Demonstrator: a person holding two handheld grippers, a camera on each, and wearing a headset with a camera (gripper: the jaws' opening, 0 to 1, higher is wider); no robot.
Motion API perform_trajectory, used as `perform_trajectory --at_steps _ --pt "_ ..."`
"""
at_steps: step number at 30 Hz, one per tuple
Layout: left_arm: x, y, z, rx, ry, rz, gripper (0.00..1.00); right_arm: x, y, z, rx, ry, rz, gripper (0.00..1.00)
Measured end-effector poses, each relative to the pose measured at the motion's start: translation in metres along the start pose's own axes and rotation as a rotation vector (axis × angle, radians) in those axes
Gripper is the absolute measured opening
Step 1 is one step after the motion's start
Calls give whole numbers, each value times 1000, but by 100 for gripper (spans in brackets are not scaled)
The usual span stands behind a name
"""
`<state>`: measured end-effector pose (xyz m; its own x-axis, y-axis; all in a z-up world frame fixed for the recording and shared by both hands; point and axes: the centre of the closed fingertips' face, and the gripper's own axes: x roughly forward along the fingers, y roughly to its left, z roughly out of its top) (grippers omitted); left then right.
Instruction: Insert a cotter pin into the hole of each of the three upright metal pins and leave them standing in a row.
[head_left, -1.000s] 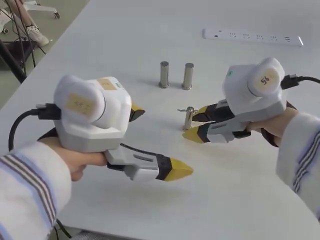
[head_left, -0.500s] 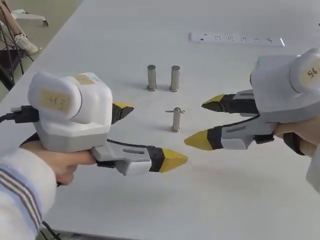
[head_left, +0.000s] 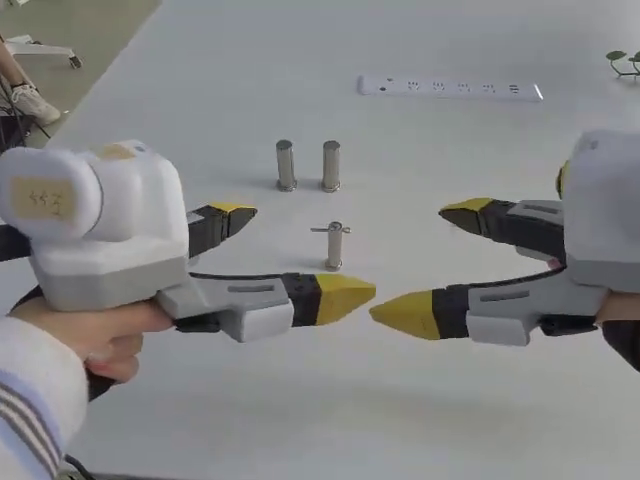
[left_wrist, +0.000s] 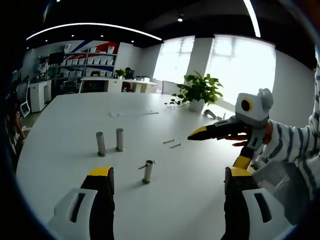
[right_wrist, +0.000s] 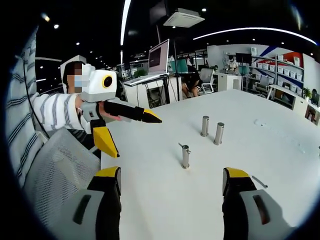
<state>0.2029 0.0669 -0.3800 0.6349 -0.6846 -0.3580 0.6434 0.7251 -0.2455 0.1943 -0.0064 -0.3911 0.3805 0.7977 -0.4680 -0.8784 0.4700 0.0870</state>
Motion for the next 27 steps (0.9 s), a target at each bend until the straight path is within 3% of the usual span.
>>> perform_trajectory --at_steps 3,5,9,12,14,18,27 --pt "0 2 0 -7 1 4 90 -3 -4 -1 61 -10 -48 86" --pt "-1 3 -2 -4 8 8 90 -5 -1 -2 47 -8 -45 93" --pt "-2 7 -5 -4 20 22 90 -9 -4 -8 63 24 -81 97" --pt "-2 9 -6 -6 23 28 90 -12 -8 -7 176 -7 -124 98" --pt "-2 10 -7 -4 27 32 90 -14 -12 -6 202 -26 -147 98" --pt "-2 12 -8 -5 29 36 90 -17 -15 -7 210 -21 -176 98" --pt "-1 21 -4 7 38 43 89 -20 -11 -11 194 10 -177 98"
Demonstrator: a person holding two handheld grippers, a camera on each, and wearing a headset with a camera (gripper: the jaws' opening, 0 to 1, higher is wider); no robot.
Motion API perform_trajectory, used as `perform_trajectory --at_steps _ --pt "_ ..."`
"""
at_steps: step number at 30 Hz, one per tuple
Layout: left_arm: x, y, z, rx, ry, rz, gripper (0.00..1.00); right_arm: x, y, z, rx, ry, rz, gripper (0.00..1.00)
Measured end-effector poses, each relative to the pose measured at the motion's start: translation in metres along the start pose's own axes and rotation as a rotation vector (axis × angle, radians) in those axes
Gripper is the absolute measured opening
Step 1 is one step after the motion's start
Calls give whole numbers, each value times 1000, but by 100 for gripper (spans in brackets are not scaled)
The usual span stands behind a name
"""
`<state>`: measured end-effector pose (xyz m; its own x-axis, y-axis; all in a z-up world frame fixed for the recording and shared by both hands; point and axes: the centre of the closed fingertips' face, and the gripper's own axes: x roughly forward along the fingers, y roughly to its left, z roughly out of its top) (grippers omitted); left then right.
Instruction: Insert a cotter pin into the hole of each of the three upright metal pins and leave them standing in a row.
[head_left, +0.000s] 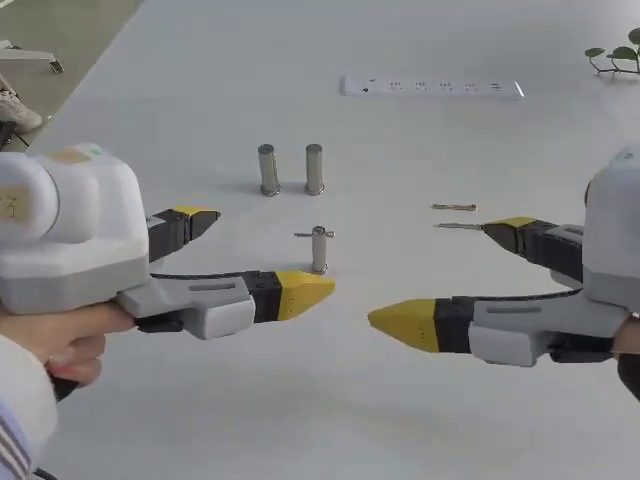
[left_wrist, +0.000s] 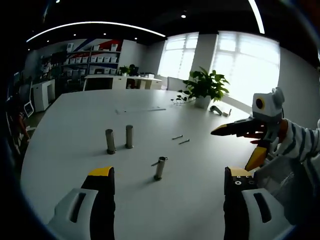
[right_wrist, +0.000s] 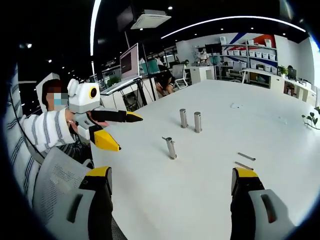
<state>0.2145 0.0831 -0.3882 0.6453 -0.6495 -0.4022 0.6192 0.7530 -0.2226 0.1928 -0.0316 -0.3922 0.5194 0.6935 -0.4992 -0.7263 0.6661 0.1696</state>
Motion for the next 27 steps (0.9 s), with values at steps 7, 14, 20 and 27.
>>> perform_trajectory --at_steps 7,14,20,27 --pt "4 21 16 55 -7 29 87 -2 2 2 6 -5 -1 98" --pt "14 55 36 111 -9 72 79 -8 0 -1 9 0 -10 96" --pt "31 77 31 184 62 76 77 -11 -2 -3 30 -3 -20 96" --pt "50 106 26 179 99 117 70 -14 -7 -7 43 15 -41 97"
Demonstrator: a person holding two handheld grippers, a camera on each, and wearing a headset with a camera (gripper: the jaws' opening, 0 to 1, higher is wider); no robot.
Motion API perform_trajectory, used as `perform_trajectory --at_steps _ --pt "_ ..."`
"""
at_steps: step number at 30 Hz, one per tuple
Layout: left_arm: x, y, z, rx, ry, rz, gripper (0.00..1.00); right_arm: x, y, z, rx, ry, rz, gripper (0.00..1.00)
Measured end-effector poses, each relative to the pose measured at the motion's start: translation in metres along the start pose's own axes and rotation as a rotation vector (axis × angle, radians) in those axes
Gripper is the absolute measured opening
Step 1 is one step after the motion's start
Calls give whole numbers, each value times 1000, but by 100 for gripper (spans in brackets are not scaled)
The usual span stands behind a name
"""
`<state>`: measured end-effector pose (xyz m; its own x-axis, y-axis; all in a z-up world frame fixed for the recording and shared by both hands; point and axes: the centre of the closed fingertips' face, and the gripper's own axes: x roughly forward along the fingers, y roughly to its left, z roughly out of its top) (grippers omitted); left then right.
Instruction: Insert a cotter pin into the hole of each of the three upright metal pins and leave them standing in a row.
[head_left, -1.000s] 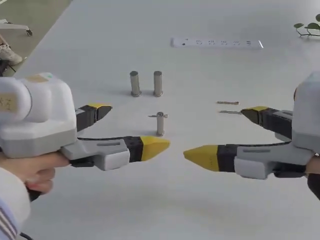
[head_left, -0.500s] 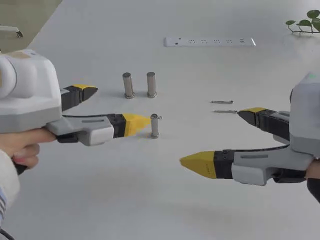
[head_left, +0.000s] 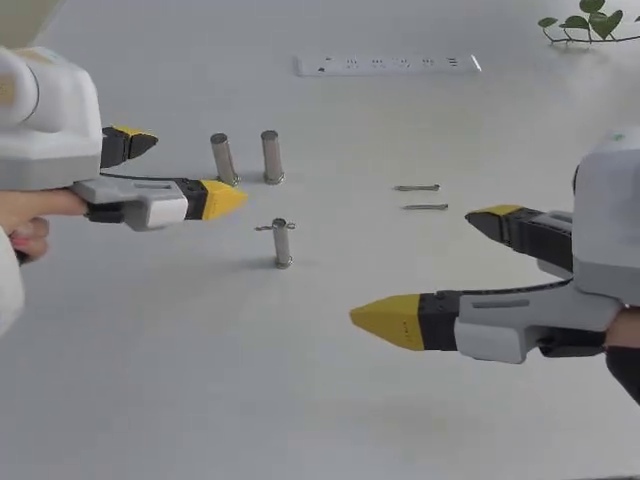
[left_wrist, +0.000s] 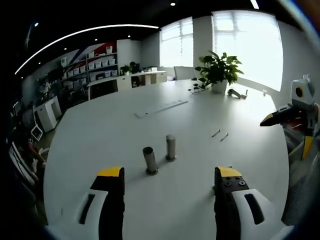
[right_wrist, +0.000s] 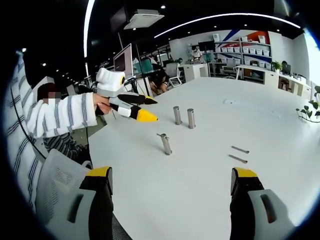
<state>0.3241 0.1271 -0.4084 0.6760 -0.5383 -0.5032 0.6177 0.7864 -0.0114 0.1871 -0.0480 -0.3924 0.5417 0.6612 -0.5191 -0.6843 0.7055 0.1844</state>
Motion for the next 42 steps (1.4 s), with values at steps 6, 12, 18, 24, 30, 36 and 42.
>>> perform_trajectory --at_steps 6,12,18,24,30,36,42 --pt "21 11 -10 12 39 8 62 -2 -5 -3 13 3 -12 97" --pt "47 18 -20 21 88 24 50 -1 -5 -7 13 16 -12 96" --pt "63 24 -20 1 92 35 38 0 -6 -10 17 26 -11 96" --pt "73 35 -21 11 87 78 28 2 -6 -13 20 32 -7 95" --pt "81 39 -22 16 86 83 23 3 -5 -17 25 45 -4 95" --pt "82 37 -19 -5 72 84 15 3 -6 -20 31 46 -3 94" --pt "86 34 -20 24 80 79 13 1 -5 -20 32 43 2 93"
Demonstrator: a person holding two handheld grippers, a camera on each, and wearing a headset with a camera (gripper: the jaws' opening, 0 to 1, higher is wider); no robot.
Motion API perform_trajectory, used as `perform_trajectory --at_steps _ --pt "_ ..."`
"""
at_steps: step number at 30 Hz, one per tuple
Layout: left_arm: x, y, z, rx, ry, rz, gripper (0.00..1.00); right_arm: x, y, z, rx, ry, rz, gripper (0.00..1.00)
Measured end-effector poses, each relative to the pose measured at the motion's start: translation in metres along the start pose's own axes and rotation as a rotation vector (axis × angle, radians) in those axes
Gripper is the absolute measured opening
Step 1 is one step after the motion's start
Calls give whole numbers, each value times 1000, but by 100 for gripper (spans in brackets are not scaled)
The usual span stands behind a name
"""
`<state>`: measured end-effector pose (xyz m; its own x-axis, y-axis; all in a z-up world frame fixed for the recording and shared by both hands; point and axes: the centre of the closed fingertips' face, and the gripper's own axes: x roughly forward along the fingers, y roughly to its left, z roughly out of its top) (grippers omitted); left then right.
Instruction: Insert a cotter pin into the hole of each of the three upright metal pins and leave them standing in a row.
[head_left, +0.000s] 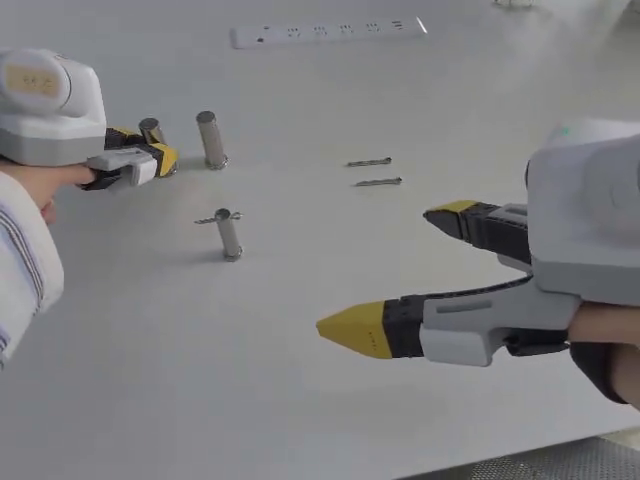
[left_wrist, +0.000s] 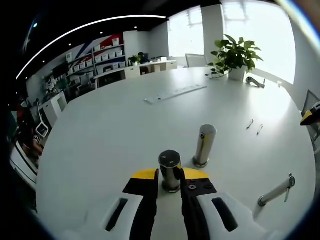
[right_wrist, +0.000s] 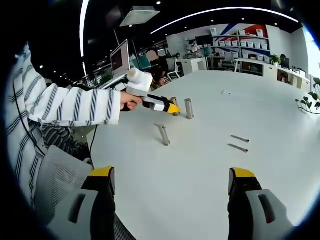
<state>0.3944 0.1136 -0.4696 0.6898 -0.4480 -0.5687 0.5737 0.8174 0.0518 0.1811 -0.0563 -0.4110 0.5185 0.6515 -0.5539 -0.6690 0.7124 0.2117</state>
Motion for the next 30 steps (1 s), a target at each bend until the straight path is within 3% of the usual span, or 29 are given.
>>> perform_trajectory --at_steps 9,10,16,22,25,27,30 --pt "0 -3 -1 -7 7 -18 10 -1 1 0 2 -2 5 92" --pt "-1 -3 -2 -32 7 -23 10 -1 2 0 3 -1 7 92" --pt "-5 0 -3 -11 14 -3 10 0 4 0 -2 3 13 92" --pt "-20 5 -6 -26 45 12 9 -2 5 3 -4 -7 8 92" --pt "-31 3 1 -65 30 7 9 -3 5 4 -6 -14 6 92" --pt "-39 1 5 -32 30 21 9 -4 4 5 -7 -19 5 92" --pt "-51 -5 13 -35 19 30 9 -6 4 6 -11 -23 2 92"
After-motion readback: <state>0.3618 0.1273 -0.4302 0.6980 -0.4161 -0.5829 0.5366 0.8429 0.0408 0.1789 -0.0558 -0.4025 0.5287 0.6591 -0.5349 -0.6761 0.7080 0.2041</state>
